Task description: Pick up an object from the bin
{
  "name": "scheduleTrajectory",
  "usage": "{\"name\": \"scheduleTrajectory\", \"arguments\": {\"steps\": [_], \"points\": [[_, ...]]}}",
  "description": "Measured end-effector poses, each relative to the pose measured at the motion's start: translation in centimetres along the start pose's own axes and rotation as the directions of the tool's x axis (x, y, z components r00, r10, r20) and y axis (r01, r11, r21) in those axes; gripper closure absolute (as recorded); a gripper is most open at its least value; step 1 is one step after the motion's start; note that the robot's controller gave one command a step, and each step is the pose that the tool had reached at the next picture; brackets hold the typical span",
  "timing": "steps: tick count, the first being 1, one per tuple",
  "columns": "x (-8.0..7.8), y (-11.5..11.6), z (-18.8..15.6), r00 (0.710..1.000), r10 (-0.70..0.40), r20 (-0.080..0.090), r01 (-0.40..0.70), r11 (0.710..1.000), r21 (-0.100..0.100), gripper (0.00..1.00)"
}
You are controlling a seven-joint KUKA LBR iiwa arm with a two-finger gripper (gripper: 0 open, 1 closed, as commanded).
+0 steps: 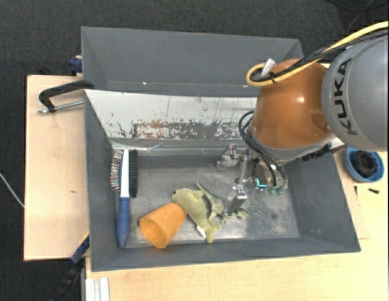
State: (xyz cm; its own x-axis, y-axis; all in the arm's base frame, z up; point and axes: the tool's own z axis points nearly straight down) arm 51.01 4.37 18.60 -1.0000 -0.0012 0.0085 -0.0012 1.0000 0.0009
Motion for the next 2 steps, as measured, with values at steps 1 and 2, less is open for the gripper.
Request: {"name": "scheduleTrajectory", "arguments": {"steps": [1,2], "points": [[0.1,-0.6,11.5,0.991,-0.134,0.014,0.134,0.991,0.002,0.00],[-2.6,-4.0,11.4,0.868,-0.496,0.016,0.496,0.868,0.006,0.00]]}}
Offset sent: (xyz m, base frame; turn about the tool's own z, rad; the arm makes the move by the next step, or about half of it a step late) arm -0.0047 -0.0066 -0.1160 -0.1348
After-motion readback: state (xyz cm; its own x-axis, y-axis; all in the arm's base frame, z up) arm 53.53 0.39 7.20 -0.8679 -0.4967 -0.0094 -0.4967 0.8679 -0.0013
